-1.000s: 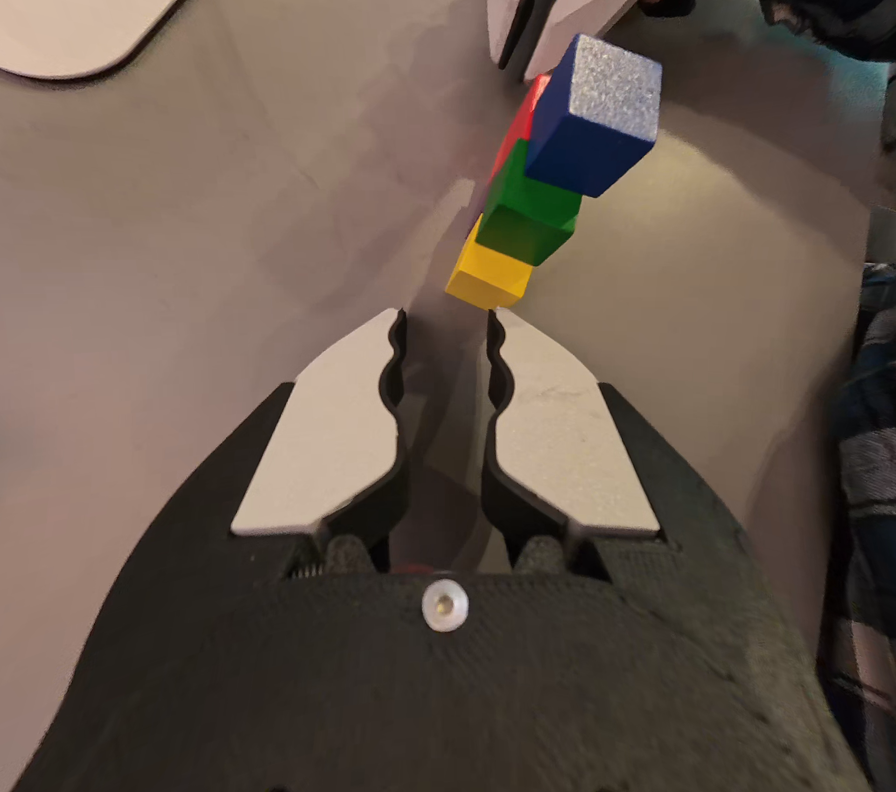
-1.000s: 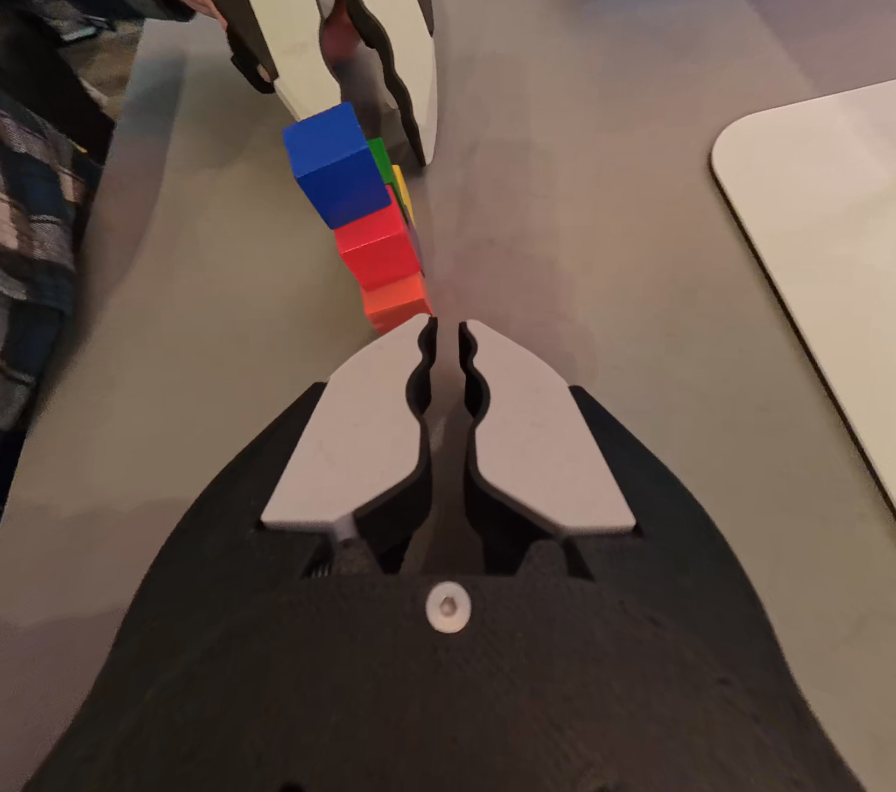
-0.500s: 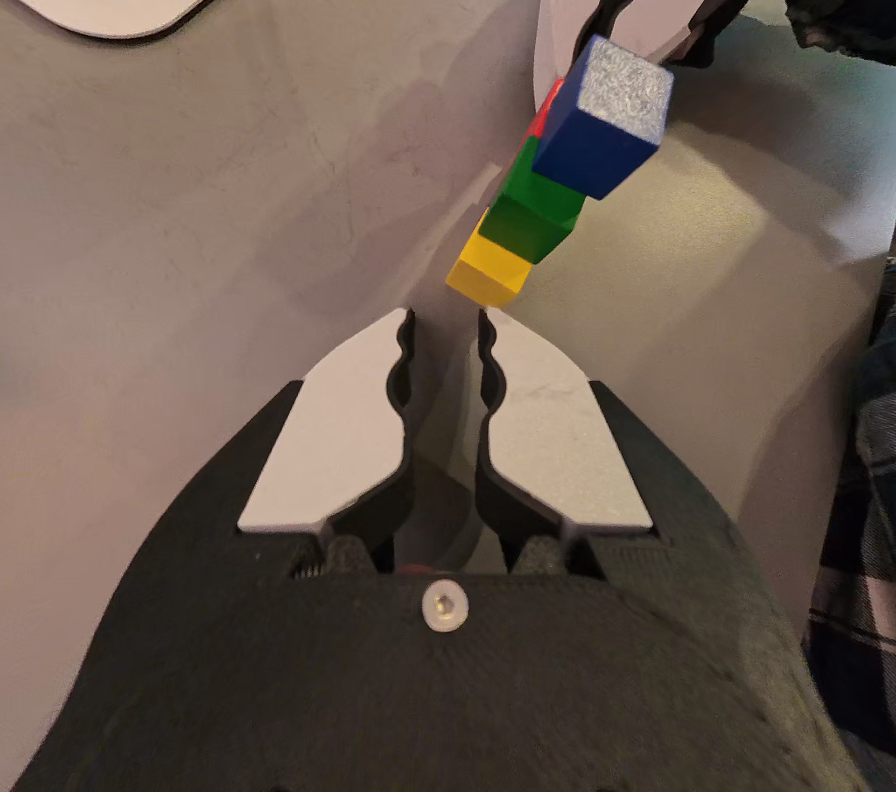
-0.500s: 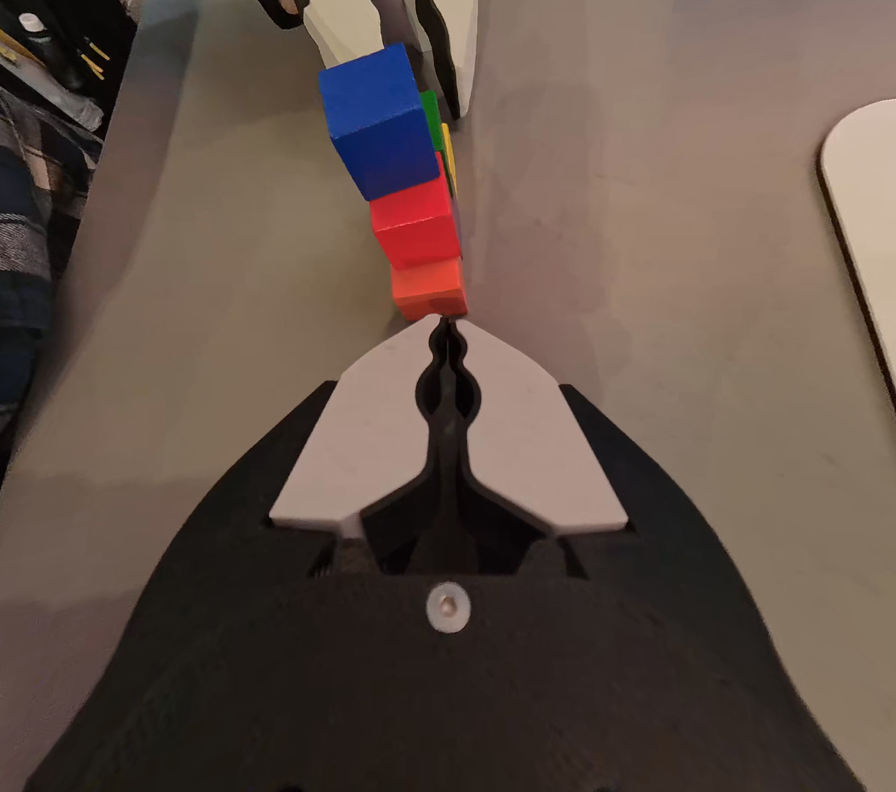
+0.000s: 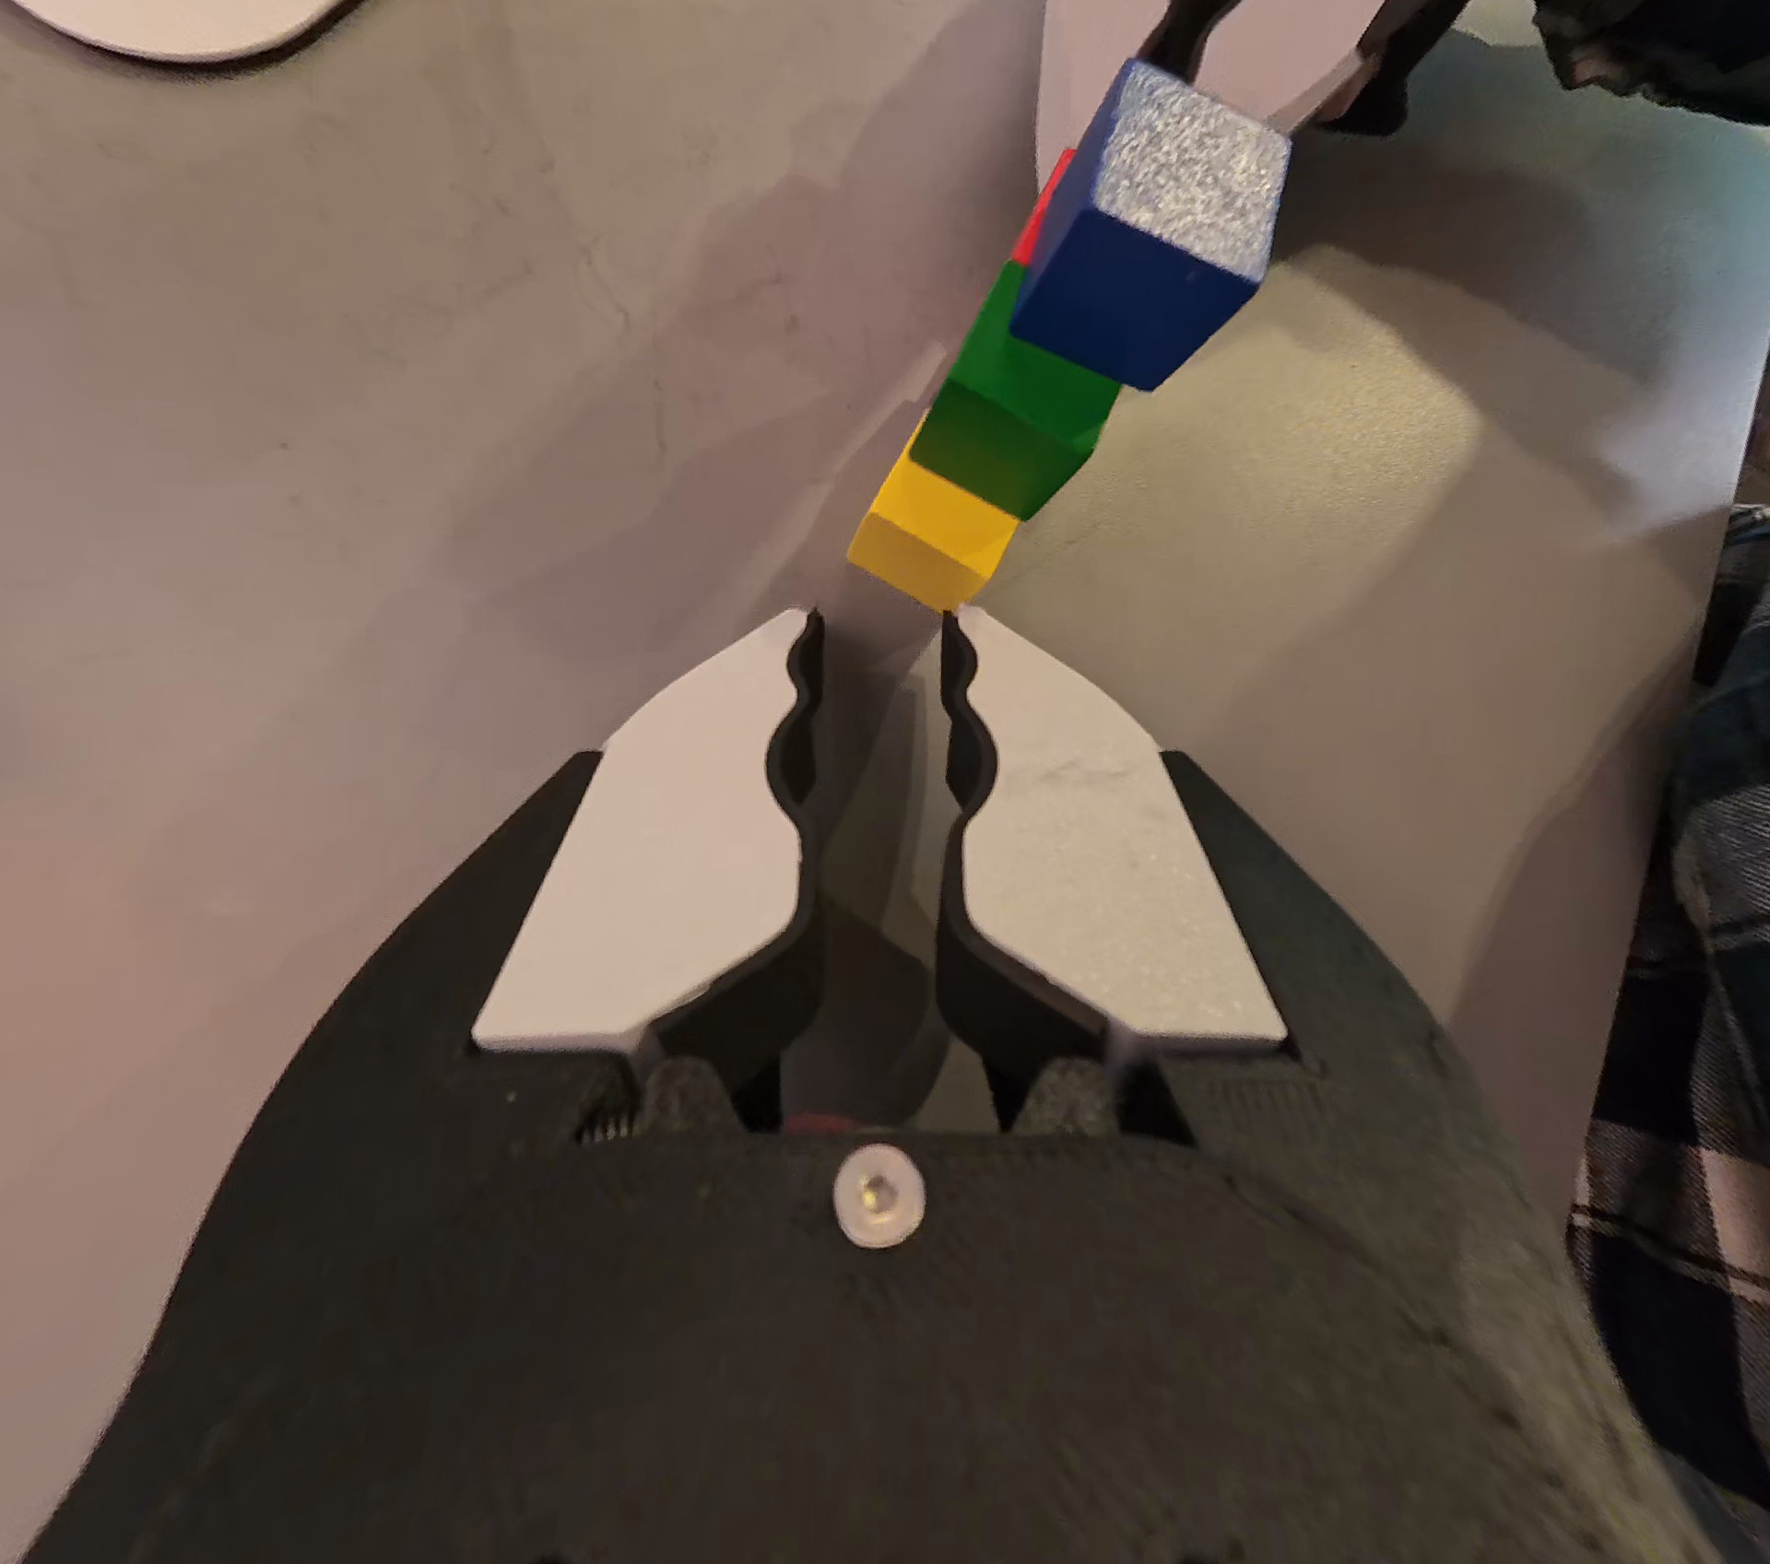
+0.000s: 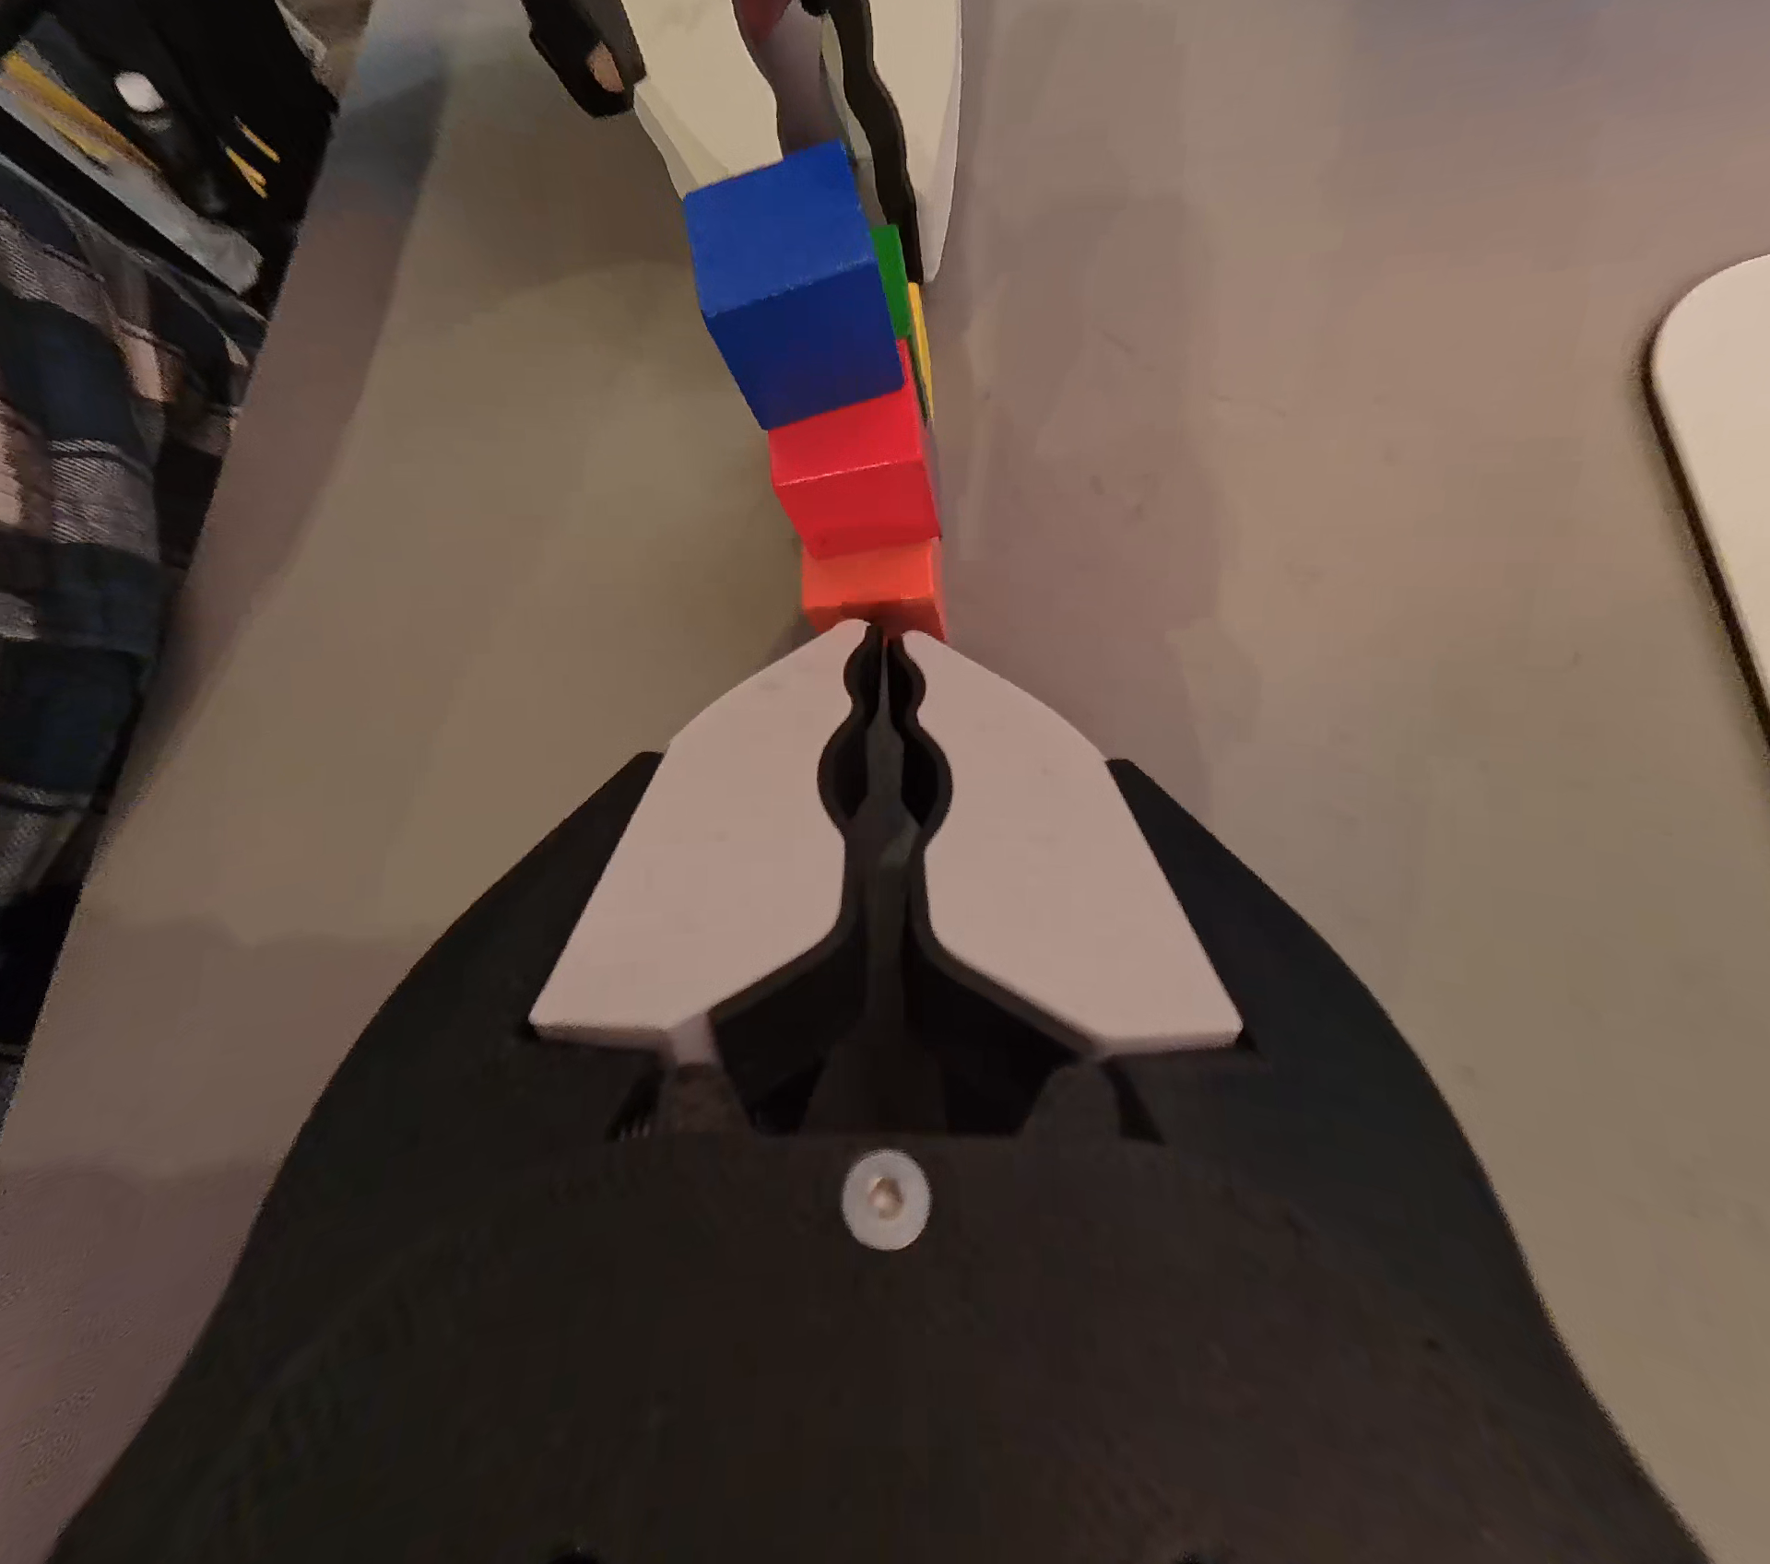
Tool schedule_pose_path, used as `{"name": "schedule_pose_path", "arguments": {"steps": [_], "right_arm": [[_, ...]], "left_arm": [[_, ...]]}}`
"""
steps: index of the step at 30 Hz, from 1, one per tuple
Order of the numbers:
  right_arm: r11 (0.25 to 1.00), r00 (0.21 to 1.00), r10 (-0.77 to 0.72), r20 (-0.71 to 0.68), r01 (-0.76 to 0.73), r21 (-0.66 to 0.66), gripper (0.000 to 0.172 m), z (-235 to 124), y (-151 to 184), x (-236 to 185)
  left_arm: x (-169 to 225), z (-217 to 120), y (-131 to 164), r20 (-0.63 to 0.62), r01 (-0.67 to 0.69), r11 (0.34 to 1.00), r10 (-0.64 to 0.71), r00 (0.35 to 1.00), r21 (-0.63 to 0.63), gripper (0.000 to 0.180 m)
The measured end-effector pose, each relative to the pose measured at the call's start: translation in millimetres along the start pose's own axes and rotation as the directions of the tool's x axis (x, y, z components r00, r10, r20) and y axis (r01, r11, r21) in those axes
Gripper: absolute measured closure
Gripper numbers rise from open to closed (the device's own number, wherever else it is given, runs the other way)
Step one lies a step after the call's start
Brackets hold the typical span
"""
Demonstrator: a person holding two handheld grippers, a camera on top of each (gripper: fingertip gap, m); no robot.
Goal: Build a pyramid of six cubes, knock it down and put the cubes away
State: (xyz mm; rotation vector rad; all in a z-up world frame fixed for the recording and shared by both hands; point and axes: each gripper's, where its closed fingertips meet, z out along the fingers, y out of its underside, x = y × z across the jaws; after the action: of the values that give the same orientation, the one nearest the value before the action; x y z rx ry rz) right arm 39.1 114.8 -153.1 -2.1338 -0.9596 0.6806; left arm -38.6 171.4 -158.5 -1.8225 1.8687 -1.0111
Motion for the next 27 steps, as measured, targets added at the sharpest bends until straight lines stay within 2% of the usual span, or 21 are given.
{"name": "schedule_pose_path", "arguments": {"steps": [4,9,27], "right_arm": [[0.998,1.0,0.013,0.019,-0.014,0.063,0.171,-6,-6,-4],[0.993,0.999,0.022,0.048,-0.027,0.113,0.171,-7,-14,-7],[0.996,0.997,0.001,0.079,-0.009,0.093,0.172,-1,-16,-9]], "left_arm": [[-3,-10,-5,0.002,0.032,0.998,-0.032,0.999,0.046,0.157],[0,-10,-19,0.012,0.009,0.998,-0.01,1.0,0.068,0.158],[3,-2,-26,-0.006,-0.015,0.999,0.015,1.0,0.051,0.159]]}}
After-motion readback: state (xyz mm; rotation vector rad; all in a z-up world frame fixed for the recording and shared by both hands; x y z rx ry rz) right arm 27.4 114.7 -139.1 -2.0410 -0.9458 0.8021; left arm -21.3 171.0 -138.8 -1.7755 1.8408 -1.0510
